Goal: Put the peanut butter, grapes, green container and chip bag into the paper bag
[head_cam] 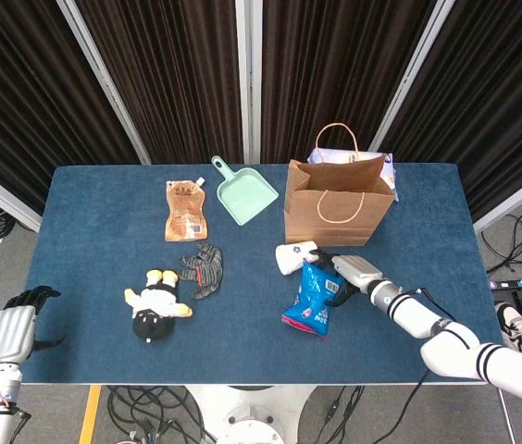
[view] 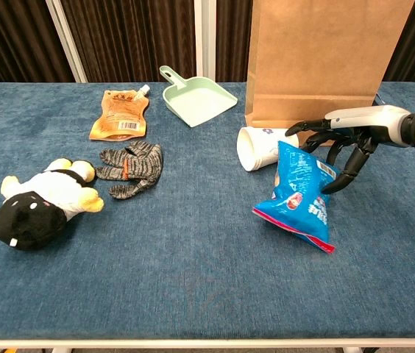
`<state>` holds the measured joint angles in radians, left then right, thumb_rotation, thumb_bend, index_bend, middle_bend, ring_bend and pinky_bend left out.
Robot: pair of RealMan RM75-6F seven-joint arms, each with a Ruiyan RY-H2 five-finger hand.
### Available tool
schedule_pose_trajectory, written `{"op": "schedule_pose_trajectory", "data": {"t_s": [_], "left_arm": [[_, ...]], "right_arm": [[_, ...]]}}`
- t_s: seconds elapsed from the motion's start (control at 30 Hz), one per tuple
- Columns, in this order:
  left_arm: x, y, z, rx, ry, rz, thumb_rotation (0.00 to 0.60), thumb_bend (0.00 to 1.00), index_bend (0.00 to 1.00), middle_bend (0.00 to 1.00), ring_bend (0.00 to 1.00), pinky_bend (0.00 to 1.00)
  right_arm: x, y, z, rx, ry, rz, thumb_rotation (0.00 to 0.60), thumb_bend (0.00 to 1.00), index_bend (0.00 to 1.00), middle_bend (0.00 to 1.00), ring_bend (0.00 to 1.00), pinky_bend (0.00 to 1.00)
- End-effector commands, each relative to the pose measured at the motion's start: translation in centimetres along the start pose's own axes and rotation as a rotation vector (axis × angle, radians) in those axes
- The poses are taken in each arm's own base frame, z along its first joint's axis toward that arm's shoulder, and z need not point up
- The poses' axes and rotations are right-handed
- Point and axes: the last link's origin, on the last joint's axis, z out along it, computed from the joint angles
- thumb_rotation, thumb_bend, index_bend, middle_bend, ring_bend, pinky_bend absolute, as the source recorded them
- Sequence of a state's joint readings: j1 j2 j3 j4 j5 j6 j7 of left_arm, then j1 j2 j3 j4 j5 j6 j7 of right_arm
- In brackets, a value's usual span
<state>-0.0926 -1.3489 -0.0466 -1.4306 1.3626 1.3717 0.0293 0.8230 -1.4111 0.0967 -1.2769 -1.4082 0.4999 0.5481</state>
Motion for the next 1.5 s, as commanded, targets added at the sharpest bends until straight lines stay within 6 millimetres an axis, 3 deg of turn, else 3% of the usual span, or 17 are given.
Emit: {"op": "schedule_pose_trajectory", "data": {"t_s": [0.03,0.17,0.27,0.43,0.57,0.73,0.97,1.13,1.3,1.5], "left_arm": [[0.0,-0.1,-0.1,0.005,0.000,0.000,0.600,0.08,0.35,0.34,0.26,0.28],[0.0,-0.2,-0.3,0.008,0.001,-0.001,0.600,0.08,0.35,0.34,0.26,0.28],[0.0,-0.4,-0.5,0.012,0.003,-0.001,0.600,0.08,0.35,0.34,0.26,0.28],[0.0,-0.5,-0.6,0.016,0.003,-0.001,0.600,0.08,0.35,0.34,0.26,0.28],[0.0,-0.4,-0.6,0.010,0.005,-0.001,0.600,0.08,0.35,0.34,0.26,0.28],[0.0,-0.3,-0.6,0.003,0.010,0.000,0.600,0.08,0.35,0.34,0.26,0.28],[0.4,-0.2,-0.2,-0.001,0.015,0.003,0.600,0.08,0.35,0.34,0.26,0.28],[0.4,0.0,0.0,-0.010,0.017,0.002,0.600,0.08,0.35,0.34,0.26,0.28],[0.5,0.1,0.1,-0.013,0.017,0.004,0.600,0.08,0.35,0.34,0.26,0.28],[0.6,0.1,0.0,-0.010,0.018,0.003,0.600,0.08,0.35,0.34,0.26,0.28]], "right_arm": [[-0.6,0.2,0.4,0.010,0.021,-0.008,0.600,0.14,0.15,0.35,0.24,0.53],[-0.9,-0.1,0.7,0.050,0.106,-0.025,0.600,0.29,0.42,0.48,0.41,0.75],[-1.2,-0.2,0.5,0.068,0.144,-0.018,0.600,0.41,0.60,0.54,0.50,0.85],[-0.5,-0.1,-0.7,0.098,0.182,-0.047,0.600,0.51,0.70,0.60,0.54,0.87],[1.1,-0.7,-2.9,0.168,0.269,-0.136,0.600,0.56,0.77,0.64,0.57,0.88],[3.2,-2.1,-6.0,0.255,0.374,-0.246,0.600,0.57,0.79,0.65,0.57,0.88],[7.3,-5.6,-12.0,0.393,0.589,-0.458,0.600,0.57,0.79,0.65,0.57,0.88],[10.5,-7.3,-15.1,0.428,0.753,-0.474,0.600,0.57,0.79,0.65,0.57,0.88],[13.2,-8.2,-16.2,0.425,0.858,-0.429,0.600,0.56,0.79,0.65,0.57,0.88],[16.1,-8.8,-15.7,0.359,0.942,-0.399,0.600,0.54,0.77,0.65,0.57,0.88]]}}
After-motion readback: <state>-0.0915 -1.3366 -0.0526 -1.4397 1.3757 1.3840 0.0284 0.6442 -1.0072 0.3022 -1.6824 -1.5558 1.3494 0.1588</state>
